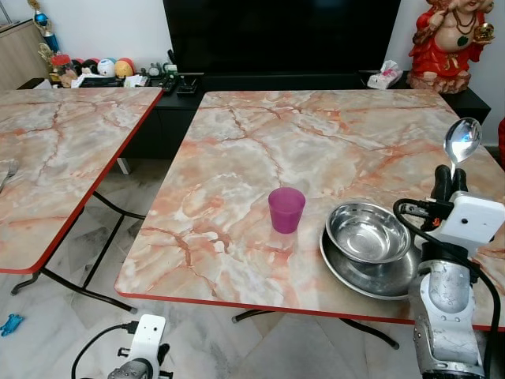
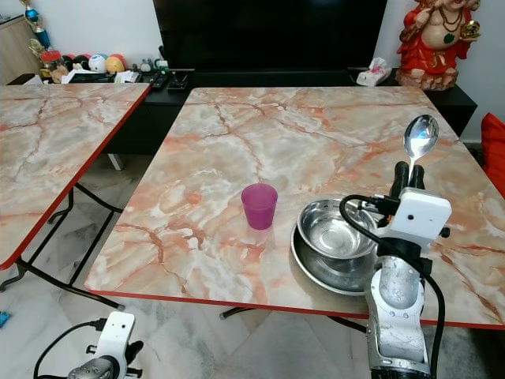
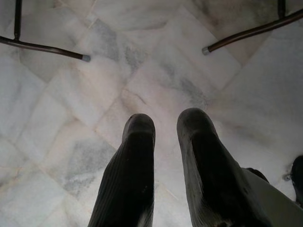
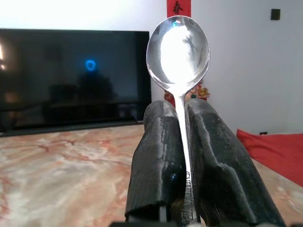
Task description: Setting the table
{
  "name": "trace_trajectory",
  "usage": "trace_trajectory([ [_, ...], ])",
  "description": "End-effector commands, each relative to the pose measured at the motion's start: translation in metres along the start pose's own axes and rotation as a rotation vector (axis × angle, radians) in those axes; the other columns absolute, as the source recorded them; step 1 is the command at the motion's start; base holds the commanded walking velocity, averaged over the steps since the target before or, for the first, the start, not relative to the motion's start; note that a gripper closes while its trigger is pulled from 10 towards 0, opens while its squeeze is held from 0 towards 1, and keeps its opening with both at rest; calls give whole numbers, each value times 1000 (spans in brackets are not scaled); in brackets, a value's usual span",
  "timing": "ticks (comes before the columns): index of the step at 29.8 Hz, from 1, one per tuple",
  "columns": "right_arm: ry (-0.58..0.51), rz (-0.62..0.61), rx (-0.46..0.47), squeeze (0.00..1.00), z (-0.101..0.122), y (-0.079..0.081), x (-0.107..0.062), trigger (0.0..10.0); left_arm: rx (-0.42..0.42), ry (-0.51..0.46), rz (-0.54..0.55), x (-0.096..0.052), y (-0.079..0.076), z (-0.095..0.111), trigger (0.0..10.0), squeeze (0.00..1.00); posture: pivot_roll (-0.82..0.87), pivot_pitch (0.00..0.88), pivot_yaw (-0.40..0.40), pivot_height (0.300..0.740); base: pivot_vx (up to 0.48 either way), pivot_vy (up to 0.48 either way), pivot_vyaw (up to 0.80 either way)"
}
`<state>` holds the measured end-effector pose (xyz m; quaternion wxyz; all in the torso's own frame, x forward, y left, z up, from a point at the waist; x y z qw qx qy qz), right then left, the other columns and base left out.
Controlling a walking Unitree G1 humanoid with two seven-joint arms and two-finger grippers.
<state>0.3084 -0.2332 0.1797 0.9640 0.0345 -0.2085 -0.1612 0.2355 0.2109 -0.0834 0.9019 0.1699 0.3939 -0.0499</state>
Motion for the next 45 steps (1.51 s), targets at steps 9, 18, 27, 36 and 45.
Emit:
trace_trajectory([
  [9,-15,54,-8,0,12,5,2,10000,-18,17,14,-2,-3,-7,10000,0,-114,0,56,740,0,0,0],
  [18,-15,26,19,0,9,11,0,10000,-20,21,24,-2,6,-6,10000,0,-130,0,68,740,0,0,0],
  [27,1,82,25,0,9,18,7,10000,-77,11,63,1,9,1,10000,0,-89,0,19,740,0,0,0],
  [36,23,103,43,0,2,29,8,10000,-74,18,63,-1,9,-4,10000,0,-55,0,0,740,0,0,0],
  [45,32,126,62,0,1,37,9,10000,-75,36,70,-3,9,-13,10000,0,-50,0,-3,740,0,-55,0],
])
Point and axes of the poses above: a point about 5 cm out from each wrist's last joint towards the gripper, its own x axis pointing out of the wrist towards the gripper, its own z axis along the axis of the wrist's last joint, y = z × x, the point moved 3 cm from there along x, pointing out of the wrist towards the gripper, and after that the axes turned 11 degrees about x, right-handed, at the moved point
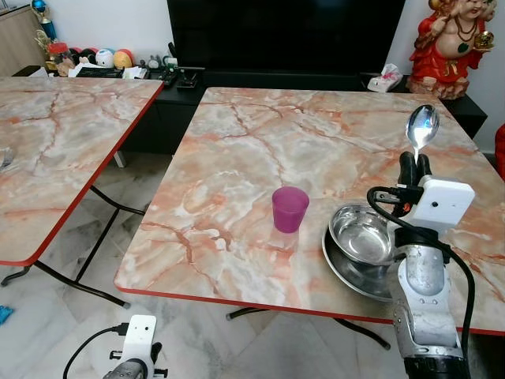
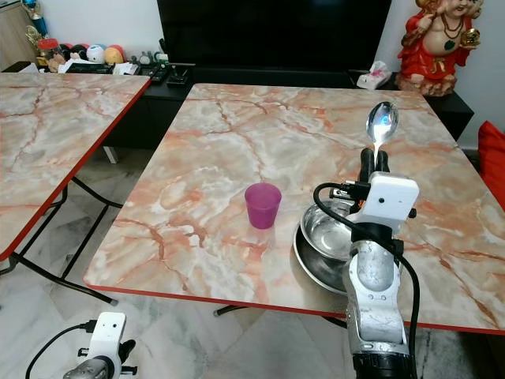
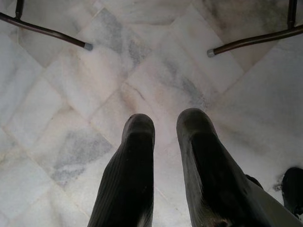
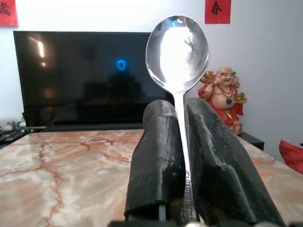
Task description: Setting the table
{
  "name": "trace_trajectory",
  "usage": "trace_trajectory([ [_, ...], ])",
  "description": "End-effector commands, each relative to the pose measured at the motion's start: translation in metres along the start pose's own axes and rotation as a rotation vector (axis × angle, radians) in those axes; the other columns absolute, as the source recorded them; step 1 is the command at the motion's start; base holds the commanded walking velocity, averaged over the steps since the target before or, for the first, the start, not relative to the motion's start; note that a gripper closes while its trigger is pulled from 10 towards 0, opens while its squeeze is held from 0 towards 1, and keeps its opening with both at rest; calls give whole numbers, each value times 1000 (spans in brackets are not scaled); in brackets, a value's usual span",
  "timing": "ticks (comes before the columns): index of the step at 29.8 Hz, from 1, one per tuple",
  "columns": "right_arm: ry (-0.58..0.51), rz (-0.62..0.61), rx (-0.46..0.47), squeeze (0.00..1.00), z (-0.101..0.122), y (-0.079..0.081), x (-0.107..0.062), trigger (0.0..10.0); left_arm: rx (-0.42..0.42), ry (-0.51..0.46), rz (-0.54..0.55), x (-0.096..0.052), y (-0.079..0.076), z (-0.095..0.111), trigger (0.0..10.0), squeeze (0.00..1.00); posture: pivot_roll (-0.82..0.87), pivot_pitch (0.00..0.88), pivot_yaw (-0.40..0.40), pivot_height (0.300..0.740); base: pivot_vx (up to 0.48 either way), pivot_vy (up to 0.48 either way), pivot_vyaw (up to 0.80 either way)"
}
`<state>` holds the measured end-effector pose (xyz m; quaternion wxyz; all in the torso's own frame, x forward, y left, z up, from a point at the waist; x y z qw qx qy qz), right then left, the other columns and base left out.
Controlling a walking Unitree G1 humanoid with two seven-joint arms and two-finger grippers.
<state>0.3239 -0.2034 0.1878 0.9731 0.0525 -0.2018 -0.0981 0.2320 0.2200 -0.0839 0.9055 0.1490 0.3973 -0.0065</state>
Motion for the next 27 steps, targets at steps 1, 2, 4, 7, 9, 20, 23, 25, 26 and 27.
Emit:
trace_trajectory([
  [1,6,10,5,0,-1,3,3,10000,-2,21,10,-2,2,-7,10000,0,-50,0,-3,740,0,-259,0],
  [2,8,11,5,0,-1,3,4,10000,-4,22,12,-2,2,-7,10000,0,-47,0,-5,740,0,-255,0],
  [4,9,12,4,0,0,4,5,10000,-8,23,14,-2,3,-8,10000,0,-47,0,-8,740,0,-255,0],
  [7,2,10,2,0,2,2,6,10000,-9,24,16,-2,3,-8,10000,0,-49,0,-4,740,0,-250,0],
  [9,-2,6,2,0,3,1,7,10000,-10,25,18,-2,4,-8,10000,0,-49,0,-3,740,0,-240,0],
  [20,0,-1,6,0,4,3,10,10000,-19,24,31,-1,8,-6,10000,0,-32,0,-1,740,0,-65,-218],
  [23,2,-3,9,0,3,4,10,10000,-22,25,30,-2,7,-7,10000,0,-30,0,-1,740,0,0,0],
  [25,5,-5,13,0,3,5,10,10000,-32,32,30,-2,7,-10,10000,0,-27,0,1,740,0,0,0],
  [26,5,-5,13,0,3,5,10,10000,-32,32,30,-2,7,-10,10000,0,-27,0,1,740,0,0,0],
  [27,5,-6,15,0,3,5,10,10000,-32,33,30,-2,7,-11,10000,0,-27,0,1,740,0,0,0],
])
Point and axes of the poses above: a point about 5 cm out from each wrist's last joint towards the gripper, its own x axis pointing out of the wrist towards the gripper, its own z axis along the axis of the wrist's last joint, y = z × x, the point moved 3 cm from there along x, pointing out of the wrist towards the gripper, and after that the axes turned 11 degrees about x, right-handed, at the moved point
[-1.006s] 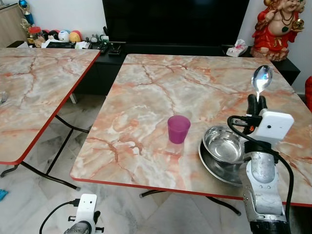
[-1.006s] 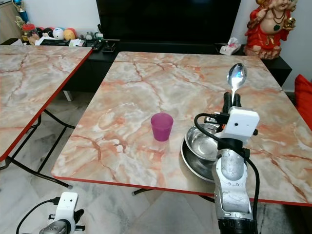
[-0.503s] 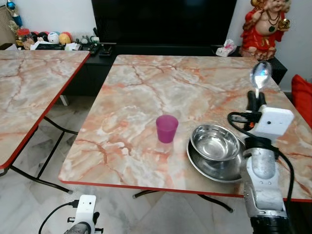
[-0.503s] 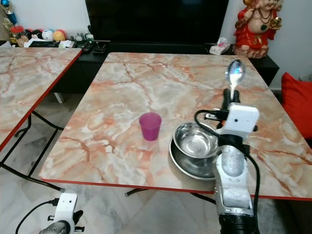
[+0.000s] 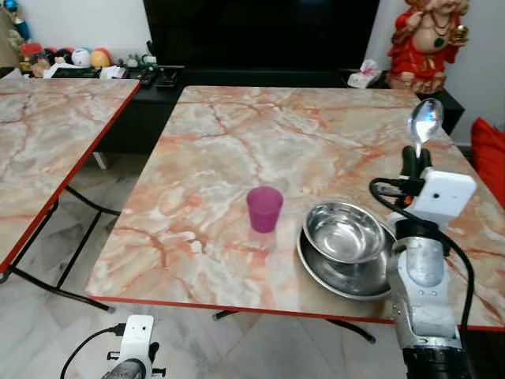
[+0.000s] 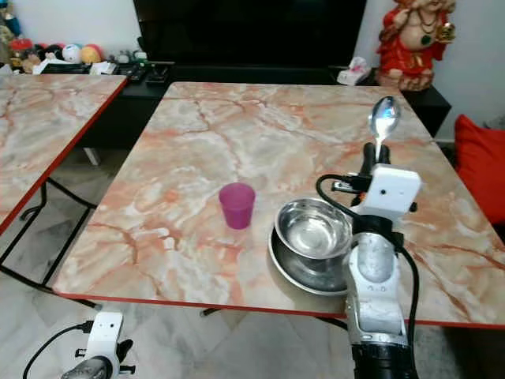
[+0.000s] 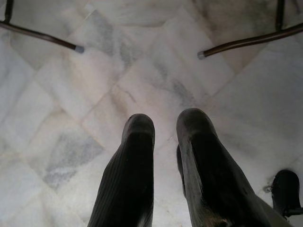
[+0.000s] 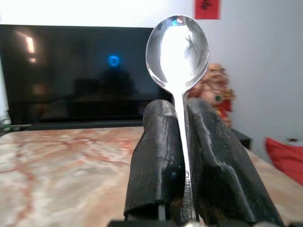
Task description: Setting the table
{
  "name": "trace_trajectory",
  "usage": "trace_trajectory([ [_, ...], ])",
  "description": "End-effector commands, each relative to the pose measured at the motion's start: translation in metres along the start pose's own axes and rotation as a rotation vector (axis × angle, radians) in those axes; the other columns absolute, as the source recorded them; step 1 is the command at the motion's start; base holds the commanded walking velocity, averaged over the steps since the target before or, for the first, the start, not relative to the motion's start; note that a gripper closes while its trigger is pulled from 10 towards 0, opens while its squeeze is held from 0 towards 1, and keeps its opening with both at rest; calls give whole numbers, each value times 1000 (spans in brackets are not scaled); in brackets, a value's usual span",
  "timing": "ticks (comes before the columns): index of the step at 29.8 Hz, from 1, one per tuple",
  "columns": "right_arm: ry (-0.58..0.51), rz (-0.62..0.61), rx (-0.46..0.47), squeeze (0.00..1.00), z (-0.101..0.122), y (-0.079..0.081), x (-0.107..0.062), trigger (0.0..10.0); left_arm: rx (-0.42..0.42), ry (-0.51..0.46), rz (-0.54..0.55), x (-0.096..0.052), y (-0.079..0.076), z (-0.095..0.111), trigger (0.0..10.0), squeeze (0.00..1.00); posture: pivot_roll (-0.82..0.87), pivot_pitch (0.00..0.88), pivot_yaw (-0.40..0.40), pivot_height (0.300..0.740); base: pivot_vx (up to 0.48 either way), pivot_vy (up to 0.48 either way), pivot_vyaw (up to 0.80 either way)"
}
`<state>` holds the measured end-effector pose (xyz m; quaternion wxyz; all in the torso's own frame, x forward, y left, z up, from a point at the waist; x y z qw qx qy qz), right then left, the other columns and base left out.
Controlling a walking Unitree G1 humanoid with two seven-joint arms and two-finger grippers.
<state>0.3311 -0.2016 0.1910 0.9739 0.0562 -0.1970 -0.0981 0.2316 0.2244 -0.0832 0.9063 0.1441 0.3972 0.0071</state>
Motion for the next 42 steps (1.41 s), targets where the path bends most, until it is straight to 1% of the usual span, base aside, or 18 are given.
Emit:
trace_trajectory([
  [1,-5,-5,9,0,3,1,2,10000,-8,30,9,-2,3,-10,10000,0,-26,0,2,740,0,0,0],
  [4,-2,-8,7,0,2,0,2,10000,8,33,7,-2,2,-11,10000,0,-26,0,2,740,0,0,0],
  [19,-4,-7,10,0,2,0,1,10000,1,30,6,-2,-1,-10,10000,0,-27,0,0,740,0,-427,0],
  [22,-1,-6,9,0,2,1,1,10000,-13,31,13,-2,0,-10,10000,0,-27,0,-1,740,0,0,0],
  [30,6,-4,9,0,0,2,2,10000,-11,39,16,-3,2,-13,10000,0,-23,0,-1,740,0,0,0],
  [34,22,-6,-6,0,-1,1,2,10000,-12,41,17,-3,3,-13,10000,0,-22,0,2,740,0,0,0],
  [35,37,-14,-26,0,-3,-1,3,10000,-13,41,17,-3,4,-13,10000,0,-21,0,2,740,0,0,0],
  [37,45,-23,-36,0,-3,-6,4,10000,-13,41,17,-3,4,-14,10000,0,-19,0,4,740,0,0,0],
  [38,57,-31,-59,0,-3,-13,5,10000,-13,41,17,-3,4,-13,10000,0,-15,0,7,740,0,0,0],
  [40,75,-41,-93,0,-4,-18,5,10000,-12,41,17,-3,5,-13,10000,0,-15,0,7,740,0,0,0],
  [42,129,-100,-126,0,-9,-37,3,10000,-11,41,20,-3,7,-13,10000,0,-17,0,15,740,0,0,0],
])
Point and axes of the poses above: a point about 5 cm out from each wrist's last joint towards the gripper, its own x axis pointing out of the wrist towards the gripper, its own z axis along the axis of the wrist's last joint, y = z × x, the point moved 3 cm from there along x, pointing out of the wrist towards the gripper, and after that the axes turned 11 degrees about x, right-handed, at the moved point
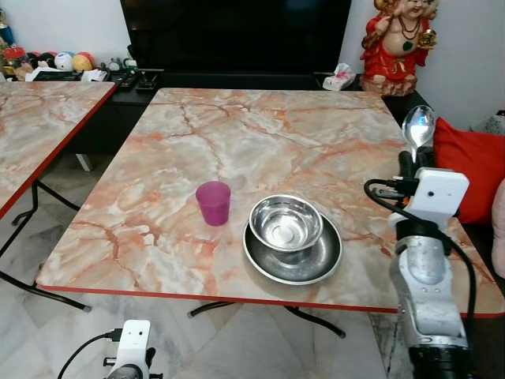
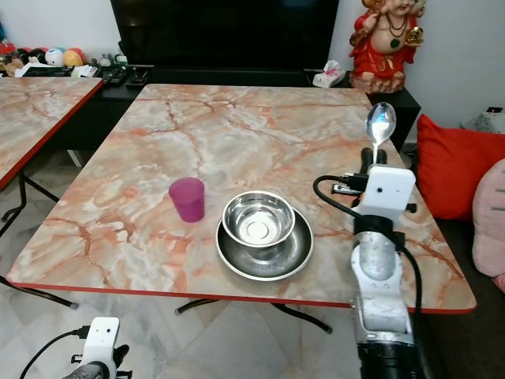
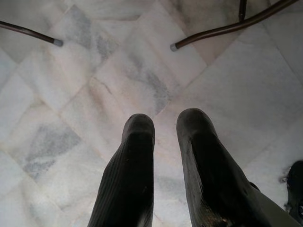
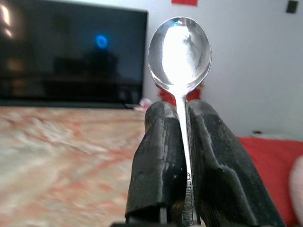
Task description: Setting the table
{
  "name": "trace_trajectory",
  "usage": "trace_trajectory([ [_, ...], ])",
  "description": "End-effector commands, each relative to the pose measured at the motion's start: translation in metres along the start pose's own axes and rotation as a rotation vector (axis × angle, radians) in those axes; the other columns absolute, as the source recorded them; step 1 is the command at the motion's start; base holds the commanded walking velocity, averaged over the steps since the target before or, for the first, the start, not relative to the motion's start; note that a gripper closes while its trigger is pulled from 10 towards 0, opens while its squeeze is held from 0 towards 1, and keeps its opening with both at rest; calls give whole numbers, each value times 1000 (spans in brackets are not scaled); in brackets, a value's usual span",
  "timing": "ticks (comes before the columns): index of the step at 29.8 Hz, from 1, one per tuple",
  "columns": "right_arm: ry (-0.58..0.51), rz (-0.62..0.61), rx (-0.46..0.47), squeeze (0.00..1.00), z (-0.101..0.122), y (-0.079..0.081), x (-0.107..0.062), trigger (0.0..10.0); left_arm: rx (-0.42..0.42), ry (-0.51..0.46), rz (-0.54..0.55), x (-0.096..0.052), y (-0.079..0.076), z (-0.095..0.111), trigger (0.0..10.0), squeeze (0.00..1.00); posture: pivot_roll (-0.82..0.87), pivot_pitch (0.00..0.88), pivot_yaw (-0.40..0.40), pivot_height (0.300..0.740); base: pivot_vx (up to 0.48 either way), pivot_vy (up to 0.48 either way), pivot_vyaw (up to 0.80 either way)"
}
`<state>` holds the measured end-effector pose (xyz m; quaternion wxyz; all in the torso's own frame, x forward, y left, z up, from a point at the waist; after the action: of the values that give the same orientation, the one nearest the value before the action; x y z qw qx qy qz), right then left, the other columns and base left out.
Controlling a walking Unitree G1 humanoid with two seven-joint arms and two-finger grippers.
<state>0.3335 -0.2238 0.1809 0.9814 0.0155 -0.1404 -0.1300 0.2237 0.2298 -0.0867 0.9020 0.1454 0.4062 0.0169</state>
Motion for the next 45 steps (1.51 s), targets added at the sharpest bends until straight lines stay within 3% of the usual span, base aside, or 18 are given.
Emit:
trace_trajectory([
  [1,53,-66,-21,0,-4,-20,0,10000,-6,18,4,0,4,-3,10000,0,-17,0,15,740,0,0,0],
  [5,160,-144,-41,0,-15,-47,-4,10000,-1,18,7,0,7,-3,10000,0,-21,0,21,740,0,0,0],
  [10,307,-152,11,0,-34,-53,-8,10000,3,16,3,0,7,-1,10000,0,-23,0,28,740,0,0,0],
  [15,460,-70,79,0,-55,-33,-6,10000,1,12,-7,1,4,1,10000,0,-19,0,29,740,0,0,0],
  [21,546,-67,147,0,-68,-24,-1,10000,-1,15,-10,1,5,1,10000,0,-18,0,30,740,0,0,0],
  [28,653,3,196,0,-90,1,1,10000,-6,16,-9,1,6,1,10000,0,-5,0,32,740,0,0,0],
  [35,674,9,113,0,-99,-1,-2,10000,-4,17,-11,1,8,1,10000,0,-2,0,41,740,0,0,0],
  [45,715,24,98,0,-114,8,-15,10000,0,9,-15,2,10,4,10000,0,-2,0,51,740,0,0,0],
])
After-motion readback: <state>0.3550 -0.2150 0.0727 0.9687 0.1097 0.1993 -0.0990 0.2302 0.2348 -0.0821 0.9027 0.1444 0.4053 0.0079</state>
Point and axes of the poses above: a point about 5 cm out from each wrist's last joint towards the gripper, its own x axis pointing out of the wrist towards the gripper, its own z axis along the axis of the wrist's last joint, y = z × x, the point moved 3 cm from there along x, pointing out of the wrist towards the gripper, and after that the axes turned 11 degrees about x, right-handed, at the moved point
